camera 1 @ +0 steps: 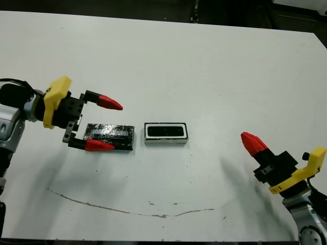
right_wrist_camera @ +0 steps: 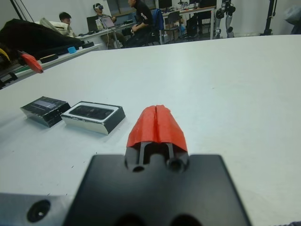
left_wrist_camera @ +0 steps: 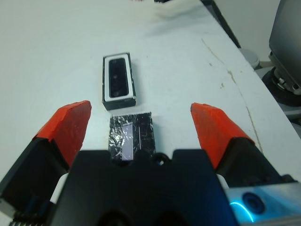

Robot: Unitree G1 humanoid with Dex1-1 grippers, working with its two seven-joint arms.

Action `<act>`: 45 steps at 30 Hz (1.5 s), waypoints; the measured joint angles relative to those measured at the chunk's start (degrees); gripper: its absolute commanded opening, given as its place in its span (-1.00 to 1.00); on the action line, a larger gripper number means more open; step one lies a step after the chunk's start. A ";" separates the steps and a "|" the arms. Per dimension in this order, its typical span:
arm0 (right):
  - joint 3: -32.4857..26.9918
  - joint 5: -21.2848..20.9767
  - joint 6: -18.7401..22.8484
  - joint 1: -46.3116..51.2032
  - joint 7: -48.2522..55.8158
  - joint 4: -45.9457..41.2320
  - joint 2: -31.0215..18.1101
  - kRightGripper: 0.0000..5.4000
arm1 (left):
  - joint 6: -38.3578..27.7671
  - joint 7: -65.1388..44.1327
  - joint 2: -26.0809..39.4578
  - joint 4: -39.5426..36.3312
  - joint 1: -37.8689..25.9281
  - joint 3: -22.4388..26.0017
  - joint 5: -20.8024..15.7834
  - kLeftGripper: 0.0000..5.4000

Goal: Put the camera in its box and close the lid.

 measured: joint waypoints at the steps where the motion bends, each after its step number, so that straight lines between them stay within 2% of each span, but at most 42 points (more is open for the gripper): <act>1: 0.01 -0.06 -0.19 0.00 0.09 0.17 0.00 -0.99 | 0.11 0.00 -0.04 0.03 0.00 -0.24 0.33 1.00; 6: 0.03 -0.17 -0.41 -0.01 0.25 0.37 0.00 -0.99 | -1.20 0.00 -0.46 0.98 -0.06 -1.04 1.82 1.00; 10: 0.02 -0.42 -0.42 0.02 0.24 0.37 0.00 -0.99 | 0.96 0.00 -0.63 1.98 -0.51 -1.47 2.56 1.00; 23: 0.06 -1.05 -1.33 0.15 0.78 0.52 -0.02 -0.99 | 1.36 0.54 -1.49 5.25 -1.63 -1.59 6.84 1.00; 29: 0.05 -0.80 -1.31 0.13 1.07 0.84 -0.09 -0.99 | -1.96 0.01 -1.83 9.16 -2.22 -1.99 8.45 1.00; 45: 0.03 -0.11 -1.15 0.51 0.85 0.63 -1.09 -0.99 | -7.15 0.31 -1.90 11.51 -3.38 -5.12 15.00 1.00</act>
